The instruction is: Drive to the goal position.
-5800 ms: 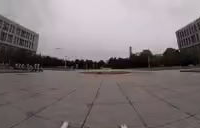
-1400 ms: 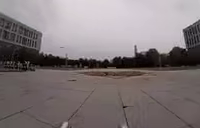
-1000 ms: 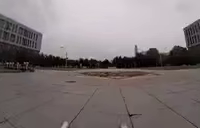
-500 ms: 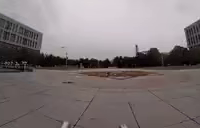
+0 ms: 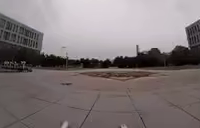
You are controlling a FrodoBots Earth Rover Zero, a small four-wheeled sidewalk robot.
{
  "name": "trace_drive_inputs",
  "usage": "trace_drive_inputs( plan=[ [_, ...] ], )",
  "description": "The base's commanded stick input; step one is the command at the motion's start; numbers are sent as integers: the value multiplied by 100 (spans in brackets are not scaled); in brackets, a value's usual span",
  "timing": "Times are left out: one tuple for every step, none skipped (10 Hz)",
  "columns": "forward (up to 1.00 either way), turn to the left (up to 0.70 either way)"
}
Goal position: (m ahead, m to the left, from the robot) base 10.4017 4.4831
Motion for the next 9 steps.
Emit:
trace_drive_inputs(
  plan=[
    [70, 0],
    [70, 0],
    [70, 0],
    [70, 0],
    [70, 0],
    [70, 0],
    [70, 0],
    [70, 0],
    [70, 0]
  ],
)
